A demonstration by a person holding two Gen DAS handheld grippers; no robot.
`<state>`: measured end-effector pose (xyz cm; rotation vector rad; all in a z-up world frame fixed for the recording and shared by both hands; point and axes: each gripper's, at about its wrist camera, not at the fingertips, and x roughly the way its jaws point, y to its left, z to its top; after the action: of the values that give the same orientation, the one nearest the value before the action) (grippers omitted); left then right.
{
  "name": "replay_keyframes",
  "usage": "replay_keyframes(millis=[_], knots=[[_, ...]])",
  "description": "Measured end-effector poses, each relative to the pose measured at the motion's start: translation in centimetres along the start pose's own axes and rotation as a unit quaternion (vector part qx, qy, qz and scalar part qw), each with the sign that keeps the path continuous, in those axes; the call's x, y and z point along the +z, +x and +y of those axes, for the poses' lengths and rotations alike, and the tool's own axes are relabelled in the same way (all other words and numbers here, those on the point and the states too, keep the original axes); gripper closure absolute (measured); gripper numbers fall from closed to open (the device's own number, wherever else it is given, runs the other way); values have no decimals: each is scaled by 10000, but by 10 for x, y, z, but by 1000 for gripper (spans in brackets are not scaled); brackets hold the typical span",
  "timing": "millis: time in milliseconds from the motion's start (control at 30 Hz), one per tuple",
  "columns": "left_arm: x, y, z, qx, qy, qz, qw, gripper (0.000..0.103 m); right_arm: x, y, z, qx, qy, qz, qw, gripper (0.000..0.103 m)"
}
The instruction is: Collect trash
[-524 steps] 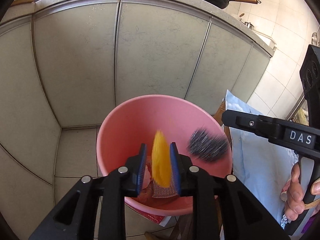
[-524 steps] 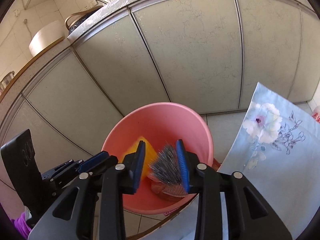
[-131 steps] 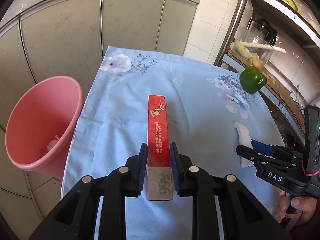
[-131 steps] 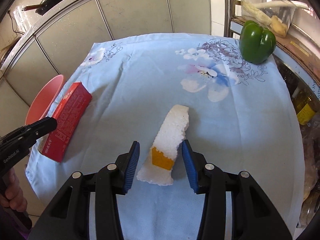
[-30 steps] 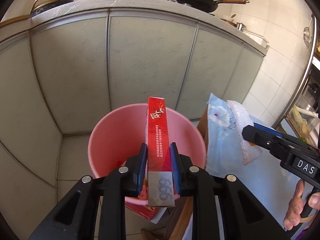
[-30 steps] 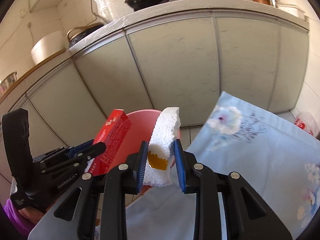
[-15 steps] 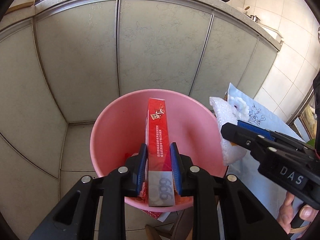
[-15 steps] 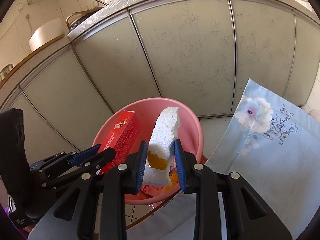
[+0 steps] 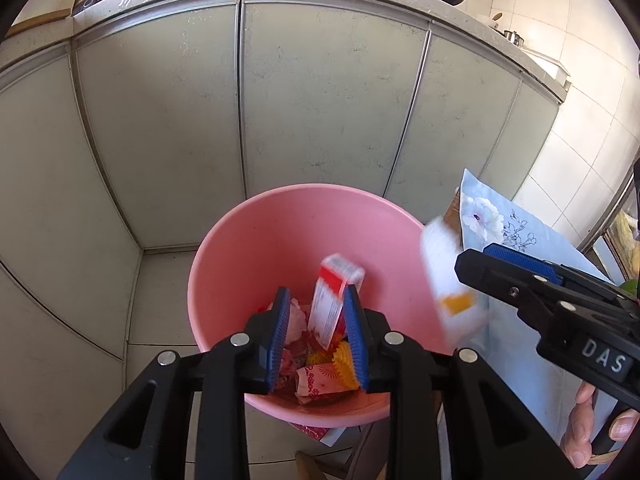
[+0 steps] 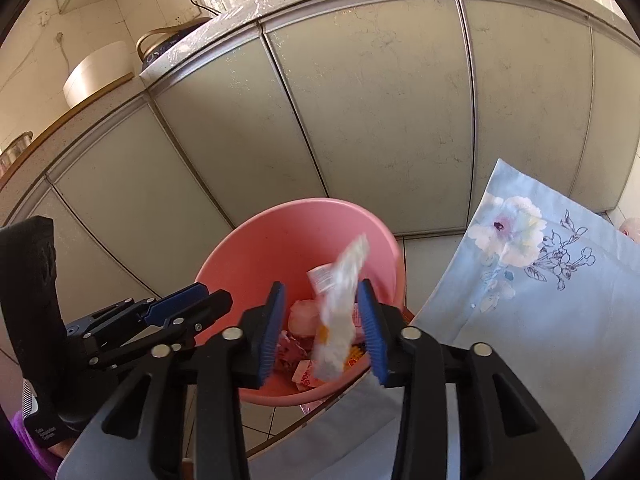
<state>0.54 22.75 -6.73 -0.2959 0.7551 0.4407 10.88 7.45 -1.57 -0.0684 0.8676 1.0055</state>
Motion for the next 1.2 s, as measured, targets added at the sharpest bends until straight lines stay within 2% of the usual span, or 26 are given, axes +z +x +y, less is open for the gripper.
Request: replay_keyframes(millis=[233, 267, 300, 367, 467, 500, 600, 733, 833, 1200], knots=[[-1, -17, -3, -50, 42, -115, 9999, 76, -5, -25, 5, -97, -125, -199, 9997, 63], [-1, -21, -4, -70, 42, -151, 9999, 75, -7, -30, 5, -144, -136, -226, 9995, 61], [-1, -24, -5, -95, 43, -172, 9998, 74, -8, -35, 5, -191, -142, -242, 9994, 56], [-3, -32, -9, -178, 66, -196, 9996, 70, -12, -46, 4, -329, -161, -319, 9988, 52], [-7, -43, -18, -192, 123, -276, 9994, 55, -23, -64, 5, -583, -211, -430, 9972, 50], [-8, -47, -22, -202, 141, -306, 9992, 54, -25, -67, 4, -628, -221, -442, 9968, 50], [-12, -57, -31, -268, 173, -339, 9989, 53, -37, -85, 5, -837, -244, -534, 9948, 50], [-20, -71, -47, -354, 296, -420, 9981, 53, -53, -109, 0, -1397, -246, -706, 9874, 50], [-27, -81, -62, -364, 447, -509, 9970, 53, -63, -124, -1, -1559, -326, -762, 9843, 50], [-45, -109, -96, -576, 844, -700, 9923, 53, -93, -157, -5, -1381, -5, -731, 9877, 50]])
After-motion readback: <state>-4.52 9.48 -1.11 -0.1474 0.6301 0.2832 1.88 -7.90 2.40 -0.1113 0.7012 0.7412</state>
